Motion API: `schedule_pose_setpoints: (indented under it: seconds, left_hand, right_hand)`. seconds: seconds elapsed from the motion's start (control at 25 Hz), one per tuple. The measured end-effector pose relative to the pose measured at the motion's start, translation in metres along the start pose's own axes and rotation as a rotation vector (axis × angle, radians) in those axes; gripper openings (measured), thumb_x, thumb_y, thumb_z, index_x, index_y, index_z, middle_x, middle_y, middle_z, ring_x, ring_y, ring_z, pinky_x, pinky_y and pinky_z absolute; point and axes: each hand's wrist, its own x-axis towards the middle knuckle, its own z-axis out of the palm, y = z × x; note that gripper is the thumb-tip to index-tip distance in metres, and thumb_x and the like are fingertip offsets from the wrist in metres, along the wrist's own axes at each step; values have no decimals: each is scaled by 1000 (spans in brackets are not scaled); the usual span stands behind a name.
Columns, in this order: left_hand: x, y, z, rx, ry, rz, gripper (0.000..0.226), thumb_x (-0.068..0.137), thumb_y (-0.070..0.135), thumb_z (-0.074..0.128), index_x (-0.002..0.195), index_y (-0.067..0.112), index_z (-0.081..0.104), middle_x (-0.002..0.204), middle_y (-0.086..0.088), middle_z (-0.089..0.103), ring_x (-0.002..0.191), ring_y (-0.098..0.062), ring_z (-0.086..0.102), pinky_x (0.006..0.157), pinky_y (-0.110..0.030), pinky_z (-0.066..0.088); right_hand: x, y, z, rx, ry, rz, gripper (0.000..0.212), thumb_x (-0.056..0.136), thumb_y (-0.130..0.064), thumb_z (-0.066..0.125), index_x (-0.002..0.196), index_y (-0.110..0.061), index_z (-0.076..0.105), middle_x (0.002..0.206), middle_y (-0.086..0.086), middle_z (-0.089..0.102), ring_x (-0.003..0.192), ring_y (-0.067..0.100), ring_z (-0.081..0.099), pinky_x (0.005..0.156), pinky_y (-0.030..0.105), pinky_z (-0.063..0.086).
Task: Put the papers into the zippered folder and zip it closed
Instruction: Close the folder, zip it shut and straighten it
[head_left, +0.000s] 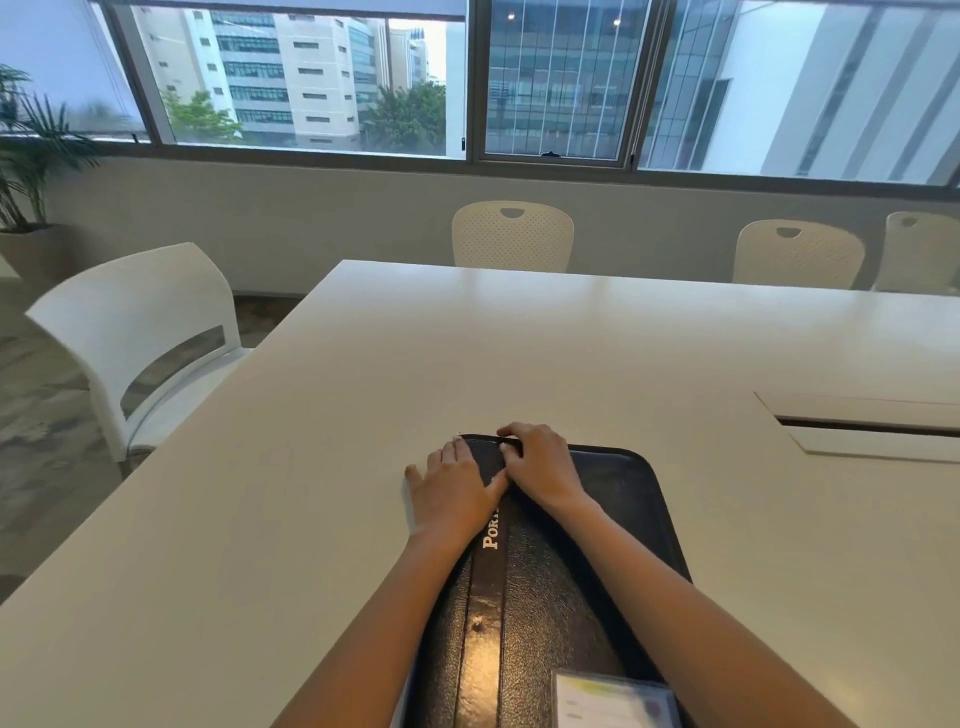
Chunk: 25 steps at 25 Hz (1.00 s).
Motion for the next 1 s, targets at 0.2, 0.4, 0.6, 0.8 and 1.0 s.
schedule_pose_setpoints:
  seconds: [0.2,0.4,0.6,0.8,1.0]
  left_hand:
    - [-8,-8,-10,27,-30,40,87,87,73,24,147,10,28,143,-10,48,130,-27,44,103,-51,35]
    - [-36,-11,-16,47,-40,47,75,93,63,24,144,9,34,139,-11,51,126,-28,46,100,-50,36]
    - [-64,-17,-29,94,-25,55,63,94,60,32,127,11,53,126,-10,57,116,-26,51,93,-45,40]
    - [-83,-24,-47,97,-87,12,58,89,66,41,110,15,61,111,-8,62,103,-26,58,83,-38,43]
    - [-95,-27,-52,16,-156,-20,58,83,69,50,103,16,60,103,-5,64,93,-23,61,71,-32,42]
  right_hand:
    - [-59,48,-41,-207,15,61,41,94,-38,54,129,-18,60,144,9,51,137,23,41,115,41,29]
    - [-113,72,-72,-145,115,180,42,91,-39,60,125,-15,63,136,11,58,127,30,51,107,42,40]
    - [-152,75,-81,-237,229,444,51,88,-52,57,109,-6,64,101,13,66,88,30,63,73,37,52]
    - [-166,66,-89,-194,131,589,45,88,-51,58,70,-10,65,67,5,63,58,17,54,51,26,33]
    - [-167,55,-90,-69,90,670,37,83,-43,66,81,-6,69,78,9,68,73,26,60,64,31,41]
